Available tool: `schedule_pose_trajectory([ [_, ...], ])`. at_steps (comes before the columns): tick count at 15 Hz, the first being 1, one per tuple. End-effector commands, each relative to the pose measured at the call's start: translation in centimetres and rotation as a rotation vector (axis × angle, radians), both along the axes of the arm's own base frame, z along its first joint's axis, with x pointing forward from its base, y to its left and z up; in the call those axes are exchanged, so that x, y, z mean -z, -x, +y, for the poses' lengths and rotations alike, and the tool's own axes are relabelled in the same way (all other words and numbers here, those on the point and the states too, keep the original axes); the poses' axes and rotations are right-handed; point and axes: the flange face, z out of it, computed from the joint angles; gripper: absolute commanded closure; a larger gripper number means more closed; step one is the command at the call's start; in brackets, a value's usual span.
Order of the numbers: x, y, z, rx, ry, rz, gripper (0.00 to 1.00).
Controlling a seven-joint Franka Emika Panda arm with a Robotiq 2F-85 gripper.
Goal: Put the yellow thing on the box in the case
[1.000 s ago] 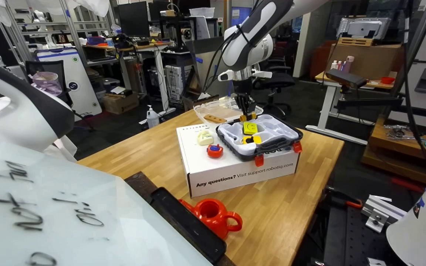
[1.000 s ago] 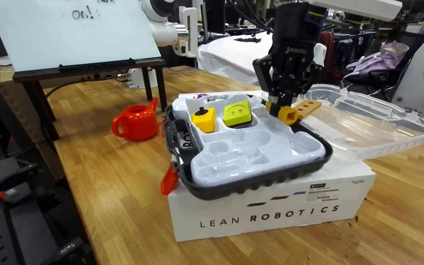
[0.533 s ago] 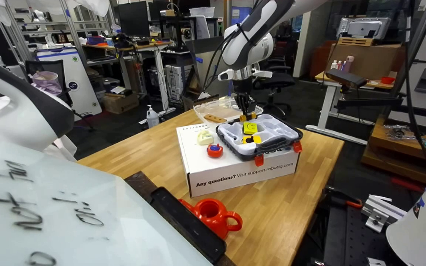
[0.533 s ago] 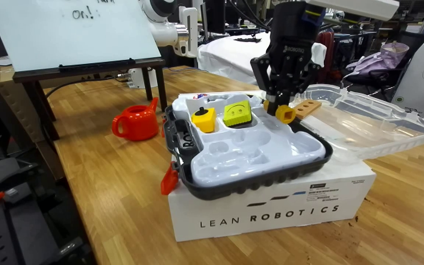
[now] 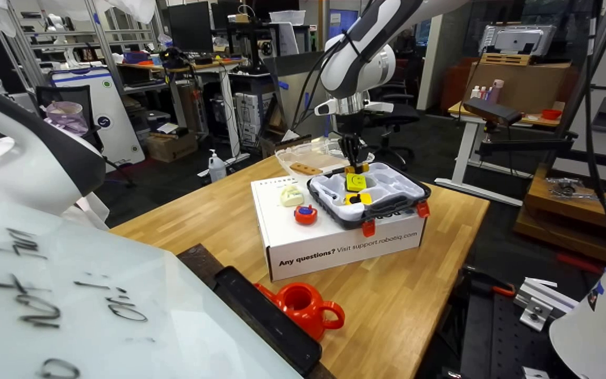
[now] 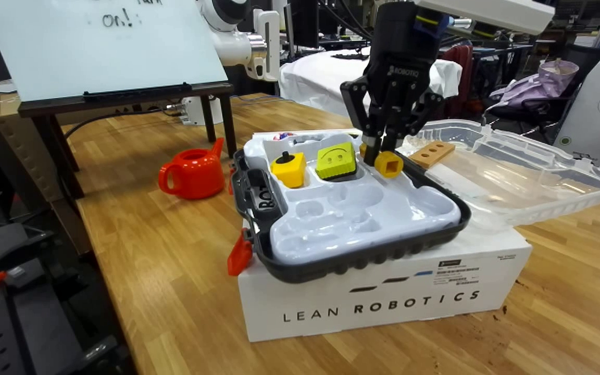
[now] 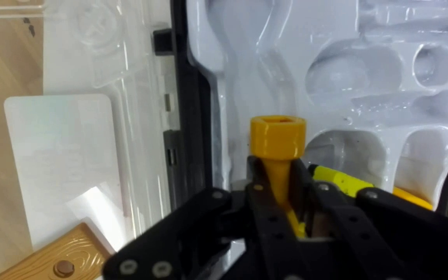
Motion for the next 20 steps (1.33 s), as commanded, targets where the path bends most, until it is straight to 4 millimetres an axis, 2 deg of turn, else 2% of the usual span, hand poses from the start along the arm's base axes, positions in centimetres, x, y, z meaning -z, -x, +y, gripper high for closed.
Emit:
schedule_pose_trajectory([
  [1, -0.6, 1.0, 0.1, 0.003, -0.022, -0.002, 0.95],
  [2, -0.6, 1.1, 0.2, 0.007, -0.018, 0.005, 0.93],
  [3, -0.5, 1.1, 0.2, 0.012, -0.016, 0.009, 0.57],
  [4, -0.4, 1.1, 0.2, 0.016, -0.014, 0.009, 0.56],
  [5, -0.4, 1.0, 0.2, 0.02, -0.012, 0.007, 0.51],
  [11, -0.4, 1.0, 0.0, 0.049, -0.005, 0.002, 0.07],
  [13, -0.9, 1.0, 0.2, 0.057, -0.001, -0.01, 0.0],
  [20, -6.5, 0.5, 1.7, 0.082, 0.05, -0.128, 0.0],
])
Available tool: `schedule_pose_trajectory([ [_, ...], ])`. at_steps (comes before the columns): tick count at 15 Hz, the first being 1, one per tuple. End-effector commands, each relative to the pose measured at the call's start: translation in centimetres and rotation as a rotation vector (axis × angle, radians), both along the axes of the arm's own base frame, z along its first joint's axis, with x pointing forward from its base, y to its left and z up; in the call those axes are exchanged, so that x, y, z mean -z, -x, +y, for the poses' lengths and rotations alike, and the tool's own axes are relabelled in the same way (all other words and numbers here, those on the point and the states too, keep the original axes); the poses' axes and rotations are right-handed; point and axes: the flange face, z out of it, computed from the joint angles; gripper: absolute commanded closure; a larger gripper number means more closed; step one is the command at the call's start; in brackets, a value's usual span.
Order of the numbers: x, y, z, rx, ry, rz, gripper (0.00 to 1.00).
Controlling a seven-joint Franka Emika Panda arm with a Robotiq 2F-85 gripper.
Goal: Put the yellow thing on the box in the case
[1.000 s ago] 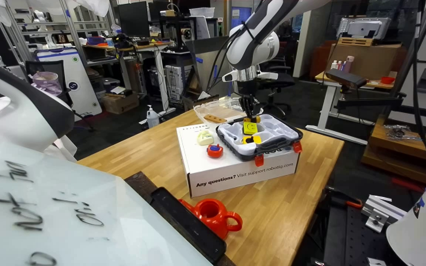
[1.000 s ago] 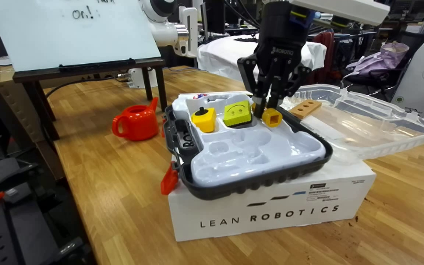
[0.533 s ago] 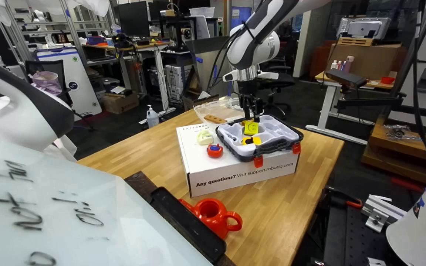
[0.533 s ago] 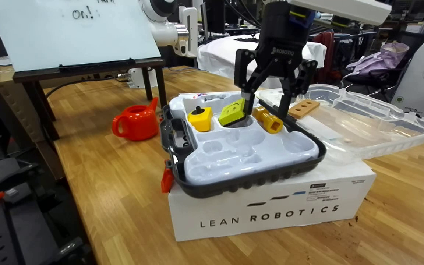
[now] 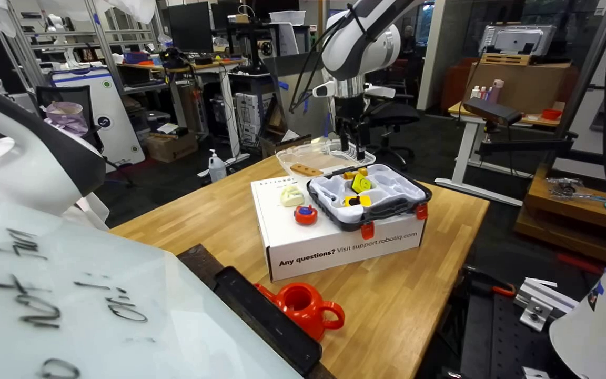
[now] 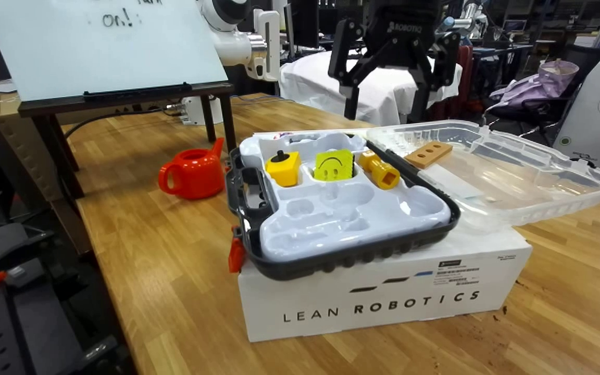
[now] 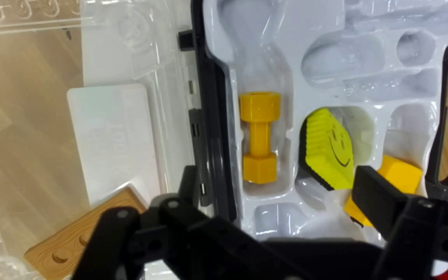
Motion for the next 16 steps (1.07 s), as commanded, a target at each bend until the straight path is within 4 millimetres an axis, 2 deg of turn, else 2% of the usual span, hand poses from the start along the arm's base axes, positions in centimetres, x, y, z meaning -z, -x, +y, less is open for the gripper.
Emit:
schedule_pose_trajectory([
  [1, -2.5, 0.5, 1.0, 0.02, 0.022, -0.07, 0.0],
  [5, -5.7, 1.2, 2.9, 0.041, 0.058, -0.138, 0.0],
  [7, -7.0, 1.9, 4.7, 0.065, 0.097, -0.145, 0.0],
  [11, -8.5, 3.6, 10.4, 0.141, 0.125, -0.155, 0.0],
  [16, -8.6, 5.8, 17.0, 0.279, 0.131, -0.162, 0.0],
])
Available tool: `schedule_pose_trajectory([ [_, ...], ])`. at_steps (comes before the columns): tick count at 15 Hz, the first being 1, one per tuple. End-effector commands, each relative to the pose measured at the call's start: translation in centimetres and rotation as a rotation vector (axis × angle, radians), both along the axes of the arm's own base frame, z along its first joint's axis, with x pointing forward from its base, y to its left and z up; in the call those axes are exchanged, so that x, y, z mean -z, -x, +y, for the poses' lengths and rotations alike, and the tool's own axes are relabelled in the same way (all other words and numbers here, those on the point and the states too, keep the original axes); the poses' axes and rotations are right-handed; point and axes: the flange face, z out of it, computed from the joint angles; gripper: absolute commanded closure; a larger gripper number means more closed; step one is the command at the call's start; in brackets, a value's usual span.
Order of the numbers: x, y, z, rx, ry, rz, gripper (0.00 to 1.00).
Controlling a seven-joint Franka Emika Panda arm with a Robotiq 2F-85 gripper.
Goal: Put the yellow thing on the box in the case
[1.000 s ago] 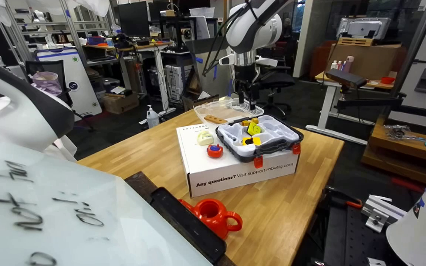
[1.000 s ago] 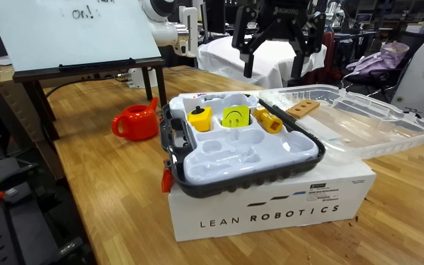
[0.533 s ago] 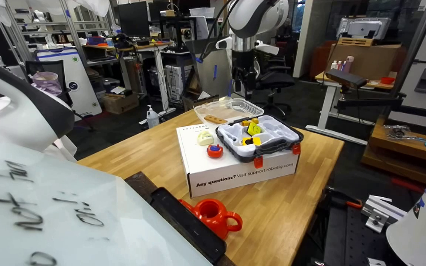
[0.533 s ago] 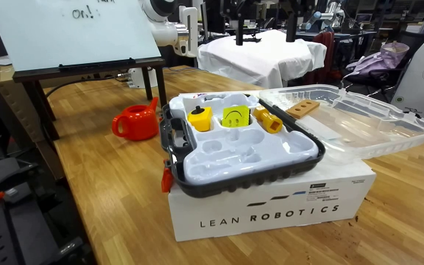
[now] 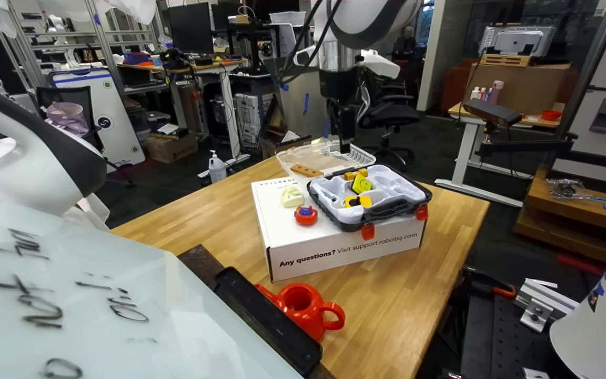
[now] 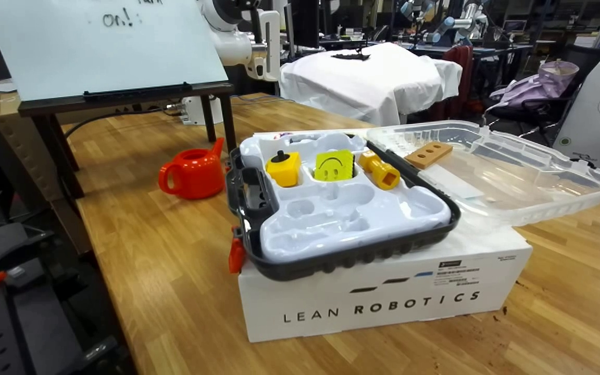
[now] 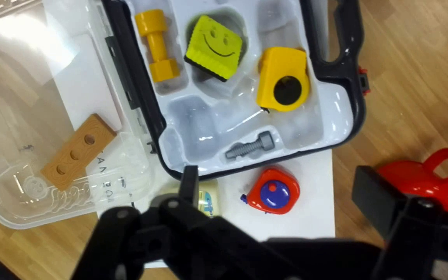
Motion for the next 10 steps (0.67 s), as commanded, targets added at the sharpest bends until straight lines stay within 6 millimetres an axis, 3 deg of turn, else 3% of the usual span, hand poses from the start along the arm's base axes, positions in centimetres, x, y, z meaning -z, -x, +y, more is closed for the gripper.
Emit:
schedule_pose_trajectory([
  [1, 0.0, 2.0, 2.6, 0.097, 0.002, -0.007, 0.0],
  [4, 0.6, 3.3, 4.5, 0.184, -0.002, -0.002, 0.0],
  [5, 0.8, 2.3, 4.4, 0.137, -0.005, 0.004, 0.0],
  [10, 0.9, 2.9, 4.7, 0.172, -0.006, 0.0, 0.0],
])
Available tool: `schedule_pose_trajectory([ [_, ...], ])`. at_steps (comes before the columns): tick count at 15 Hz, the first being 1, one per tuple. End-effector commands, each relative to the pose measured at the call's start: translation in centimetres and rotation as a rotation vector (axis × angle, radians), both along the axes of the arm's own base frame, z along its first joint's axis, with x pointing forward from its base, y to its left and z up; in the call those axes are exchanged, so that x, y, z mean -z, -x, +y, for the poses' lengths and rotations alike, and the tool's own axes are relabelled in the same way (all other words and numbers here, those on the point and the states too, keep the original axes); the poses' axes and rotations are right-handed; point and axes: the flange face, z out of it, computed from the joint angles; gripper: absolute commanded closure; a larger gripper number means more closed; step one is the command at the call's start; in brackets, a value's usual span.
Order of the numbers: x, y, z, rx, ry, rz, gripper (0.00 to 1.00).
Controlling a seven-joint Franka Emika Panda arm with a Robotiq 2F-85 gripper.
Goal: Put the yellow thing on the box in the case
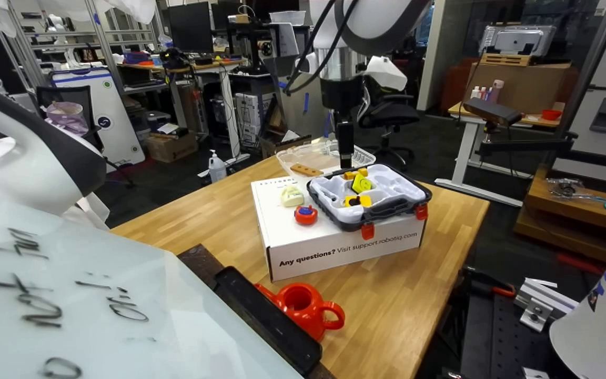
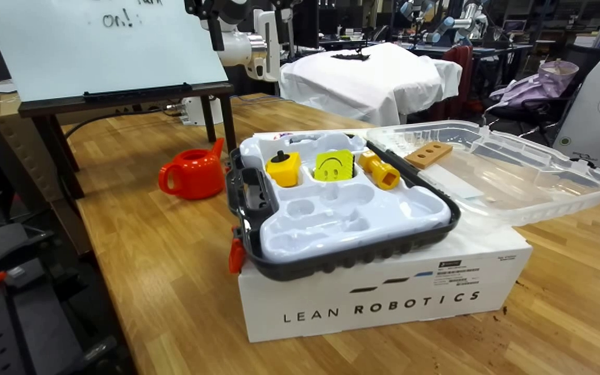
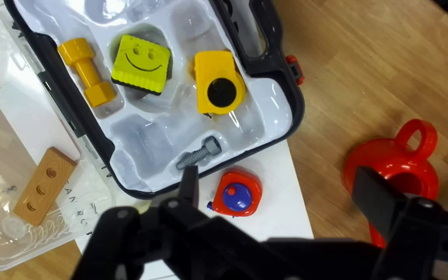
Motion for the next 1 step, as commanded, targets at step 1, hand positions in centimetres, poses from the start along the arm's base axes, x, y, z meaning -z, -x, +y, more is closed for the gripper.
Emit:
schedule_pose_trajectory([
  [1, -0.04, -0.01, 0.01, 0.0, 0.0, 0.001, 0.0],
])
